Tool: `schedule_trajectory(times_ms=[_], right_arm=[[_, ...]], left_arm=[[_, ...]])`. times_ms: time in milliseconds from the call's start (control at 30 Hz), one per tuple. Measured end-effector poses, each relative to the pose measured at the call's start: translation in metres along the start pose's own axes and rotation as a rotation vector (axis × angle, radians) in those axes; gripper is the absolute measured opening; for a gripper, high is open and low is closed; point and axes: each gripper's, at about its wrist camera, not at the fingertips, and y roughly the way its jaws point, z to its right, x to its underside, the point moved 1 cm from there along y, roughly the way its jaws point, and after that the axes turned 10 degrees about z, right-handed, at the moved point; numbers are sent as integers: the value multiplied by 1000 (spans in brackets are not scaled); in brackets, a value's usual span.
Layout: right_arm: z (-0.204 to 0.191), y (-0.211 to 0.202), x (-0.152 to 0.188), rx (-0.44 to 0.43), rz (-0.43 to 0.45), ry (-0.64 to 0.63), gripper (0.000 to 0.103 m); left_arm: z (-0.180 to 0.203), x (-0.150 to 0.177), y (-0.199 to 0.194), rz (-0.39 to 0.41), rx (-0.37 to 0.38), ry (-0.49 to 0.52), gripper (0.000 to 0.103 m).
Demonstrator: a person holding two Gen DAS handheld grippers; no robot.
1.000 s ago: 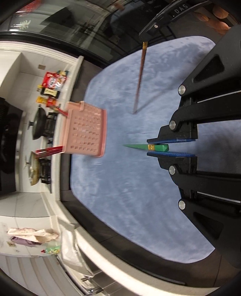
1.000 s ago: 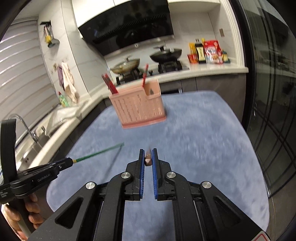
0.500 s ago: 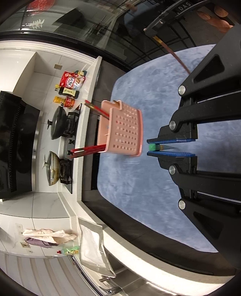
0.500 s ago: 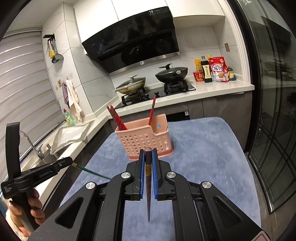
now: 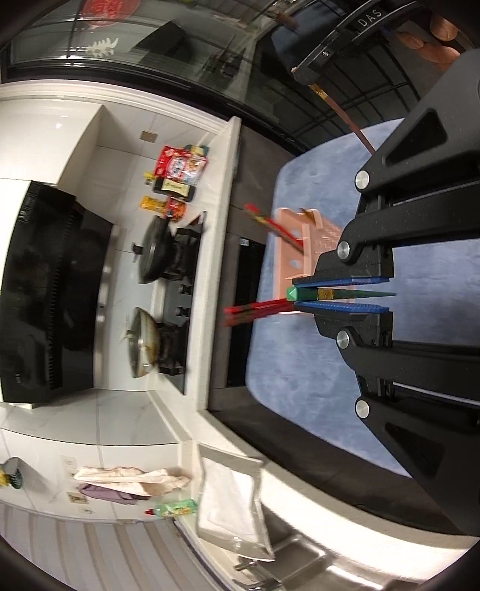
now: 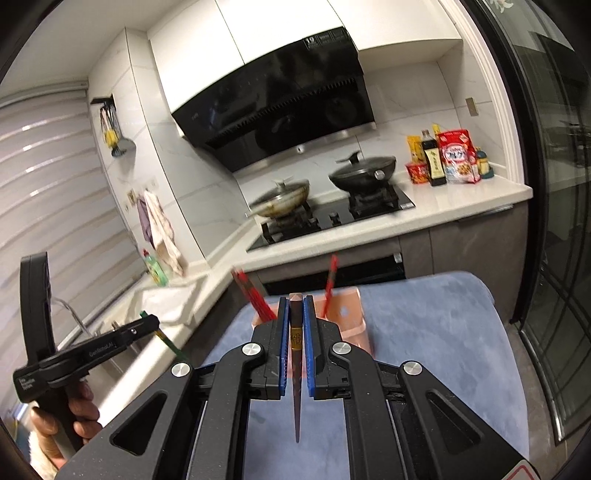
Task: Organize utensils
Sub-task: 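Lift both chopsticks and carry them over the pink holder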
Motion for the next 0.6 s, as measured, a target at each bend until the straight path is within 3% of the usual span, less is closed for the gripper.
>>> schedule_trajectory(times_ms=[367, 600], right_arm=[[-15, 56, -69, 22, 113, -40, 7], [-11, 99, -82, 46, 127, -47, 7]], left_arm=[[11, -79, 35, 127, 0, -9, 7], [16, -96, 59, 157, -10, -2, 7]])
